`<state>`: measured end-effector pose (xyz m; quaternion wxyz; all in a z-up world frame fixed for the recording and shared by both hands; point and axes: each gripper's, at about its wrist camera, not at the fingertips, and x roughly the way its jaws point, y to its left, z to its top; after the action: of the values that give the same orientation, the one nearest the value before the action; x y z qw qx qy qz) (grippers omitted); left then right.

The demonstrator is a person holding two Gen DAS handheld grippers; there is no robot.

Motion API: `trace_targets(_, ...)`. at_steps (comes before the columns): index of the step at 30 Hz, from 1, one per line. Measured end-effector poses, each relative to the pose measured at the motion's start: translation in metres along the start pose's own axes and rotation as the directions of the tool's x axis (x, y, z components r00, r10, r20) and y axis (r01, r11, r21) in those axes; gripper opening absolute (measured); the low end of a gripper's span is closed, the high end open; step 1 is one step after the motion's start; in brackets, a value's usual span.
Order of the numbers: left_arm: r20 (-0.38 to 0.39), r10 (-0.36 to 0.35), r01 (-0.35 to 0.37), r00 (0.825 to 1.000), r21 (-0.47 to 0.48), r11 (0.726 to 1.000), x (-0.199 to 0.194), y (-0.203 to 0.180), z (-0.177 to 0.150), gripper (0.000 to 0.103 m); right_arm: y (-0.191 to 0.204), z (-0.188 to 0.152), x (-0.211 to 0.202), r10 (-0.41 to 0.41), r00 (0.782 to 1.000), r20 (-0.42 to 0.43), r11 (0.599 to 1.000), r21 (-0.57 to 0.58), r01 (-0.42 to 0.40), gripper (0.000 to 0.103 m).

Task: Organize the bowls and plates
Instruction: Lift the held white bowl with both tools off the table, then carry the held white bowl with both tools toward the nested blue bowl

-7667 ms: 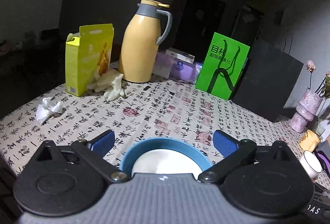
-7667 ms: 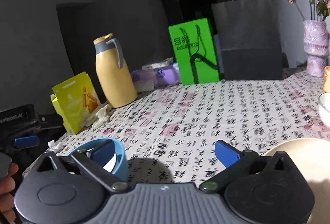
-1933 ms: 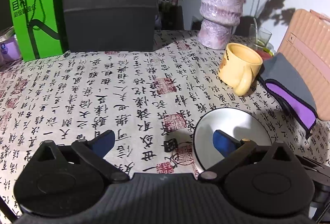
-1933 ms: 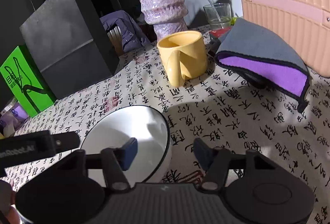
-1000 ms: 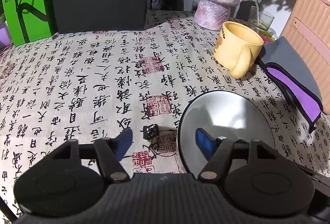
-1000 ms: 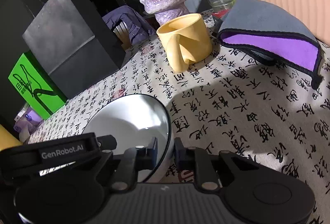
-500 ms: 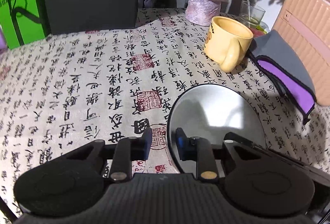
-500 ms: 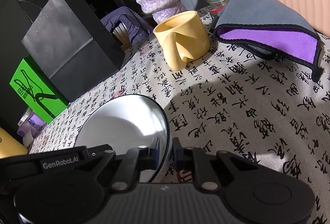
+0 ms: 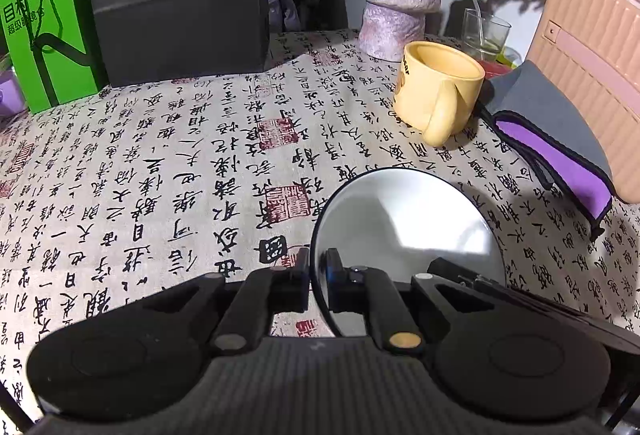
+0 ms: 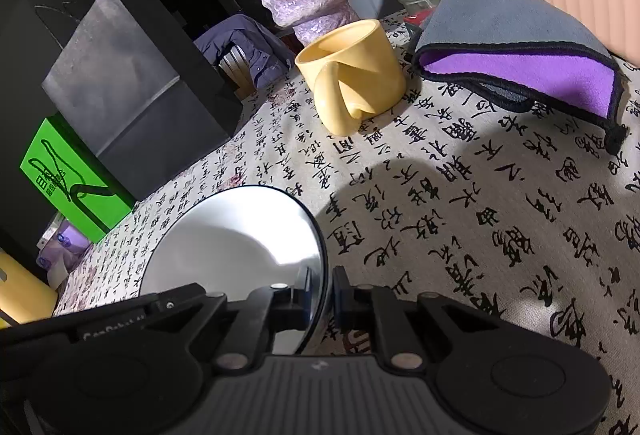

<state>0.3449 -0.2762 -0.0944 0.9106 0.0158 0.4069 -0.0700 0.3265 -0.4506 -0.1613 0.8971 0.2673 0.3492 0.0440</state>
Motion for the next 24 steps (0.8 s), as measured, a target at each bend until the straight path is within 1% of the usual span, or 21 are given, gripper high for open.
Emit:
trace_targets(5,0.009,0.008,-0.008,1.0,0.0,1.0,-0.002,-0.001,-0.002,0.008,0.0,0.0,0.0,0.001,1.0,0.0,1.0,-0.002,-0.001,0.01)
trace_targets(13,0.008,-0.01,0.01,1.0,-0.013,1.0,-0.003,0.001,-0.002,0.008,0.0,0.0,-0.001,0.003,1.0,0.004,1.0,0.002,-0.003,0.01)
trace_targets(24,0.045,-0.013,0.013,0.999,-0.006,1.0,-0.015,0.004,-0.002,0.008,0.004,-0.001,-0.008,0.023,0.999,0.028,1.0,-0.014,-0.023,0.01)
